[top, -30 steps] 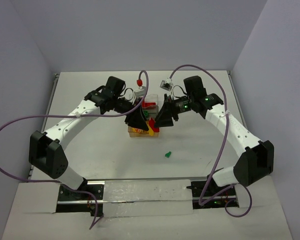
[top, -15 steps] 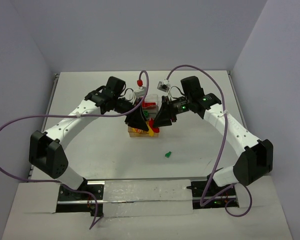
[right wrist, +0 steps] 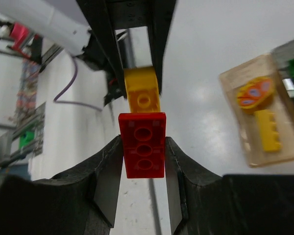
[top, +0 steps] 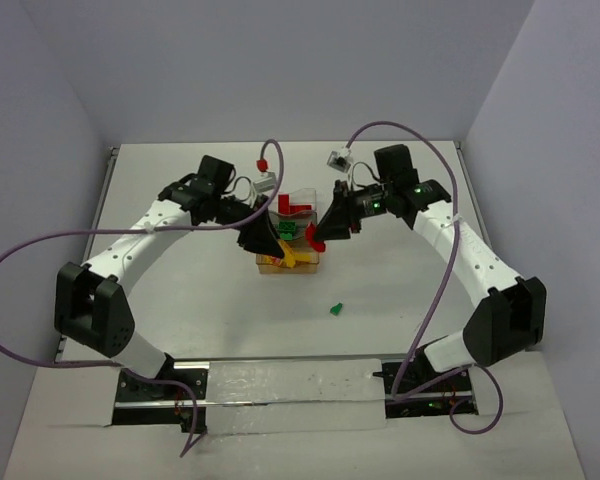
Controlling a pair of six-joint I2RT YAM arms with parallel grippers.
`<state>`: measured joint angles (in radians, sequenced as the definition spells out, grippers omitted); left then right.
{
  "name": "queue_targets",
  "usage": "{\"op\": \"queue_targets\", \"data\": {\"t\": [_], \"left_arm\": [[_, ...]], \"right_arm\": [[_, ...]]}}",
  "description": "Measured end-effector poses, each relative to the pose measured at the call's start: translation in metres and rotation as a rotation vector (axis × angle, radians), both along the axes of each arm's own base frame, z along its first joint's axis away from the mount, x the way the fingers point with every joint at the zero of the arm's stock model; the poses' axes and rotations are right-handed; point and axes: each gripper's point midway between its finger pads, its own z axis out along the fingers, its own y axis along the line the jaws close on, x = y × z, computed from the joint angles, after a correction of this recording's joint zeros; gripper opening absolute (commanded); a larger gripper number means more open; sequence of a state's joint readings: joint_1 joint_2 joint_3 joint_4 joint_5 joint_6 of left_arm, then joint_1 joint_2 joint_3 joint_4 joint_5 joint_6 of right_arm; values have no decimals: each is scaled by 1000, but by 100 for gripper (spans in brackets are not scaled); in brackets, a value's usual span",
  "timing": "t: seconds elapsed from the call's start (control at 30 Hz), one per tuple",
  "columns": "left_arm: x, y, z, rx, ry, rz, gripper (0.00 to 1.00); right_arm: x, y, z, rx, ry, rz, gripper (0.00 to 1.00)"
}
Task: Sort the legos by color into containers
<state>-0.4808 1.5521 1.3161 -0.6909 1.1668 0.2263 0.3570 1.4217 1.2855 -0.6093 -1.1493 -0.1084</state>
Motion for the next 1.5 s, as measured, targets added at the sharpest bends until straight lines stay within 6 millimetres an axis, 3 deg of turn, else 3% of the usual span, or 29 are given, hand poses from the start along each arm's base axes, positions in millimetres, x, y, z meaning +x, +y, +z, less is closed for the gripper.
{"op": "queue_targets", "data": {"t": [0.2,0.47,0.67,0.83,1.1,1.2,1.33,1.5], "left_arm": [[45,62,-13,44,9,198,0],[64,106,-6,60,-17,404,0],[79,120,15,56,-108,573,0],[89,120,28,30,-128,626,0],[97,118,35,2,-123,656,0],[99,118,35,-1,-116,660,0],[102,117,29,5,-95,663,0],[105,118,26,15,-85,677,0]], "right_arm": [[63,-22,14,-18,-75,-149,0],[157,-17,-14,-219,-195,-437,0],[197,4,-32,-353,-307,-557,0],[215,16,-67,-456,-345,-568,0],[233,7,-130,-604,-343,-545,0],[236,6,-138,-626,-349,-535,1],[242,7,-140,-635,-367,-531,14],[249,9,-147,-647,-376,-522,23]]}}
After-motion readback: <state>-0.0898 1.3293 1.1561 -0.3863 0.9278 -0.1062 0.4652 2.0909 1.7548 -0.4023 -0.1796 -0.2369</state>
